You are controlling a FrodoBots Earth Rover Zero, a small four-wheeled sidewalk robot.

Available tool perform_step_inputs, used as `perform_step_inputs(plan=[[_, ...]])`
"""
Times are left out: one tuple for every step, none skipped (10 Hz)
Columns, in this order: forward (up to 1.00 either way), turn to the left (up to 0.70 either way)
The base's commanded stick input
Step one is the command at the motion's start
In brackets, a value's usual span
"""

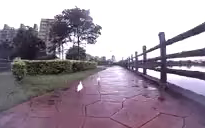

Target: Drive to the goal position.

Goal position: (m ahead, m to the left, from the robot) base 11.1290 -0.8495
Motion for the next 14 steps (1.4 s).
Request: perform_step_inputs(plan=[[1.00,-0.01],[1.00,-0.01],[1.00,-0.01],[1.00,-0.01],[1.00,-0.01],[1.00,-0.01],[1.00,-0.01],[1.00,-0.01],[1.00,-0.01],[1.00,-0.01],[1.00,-0.01],[0.23,0.00],[0.00,0.00],[0.00,0.00]])
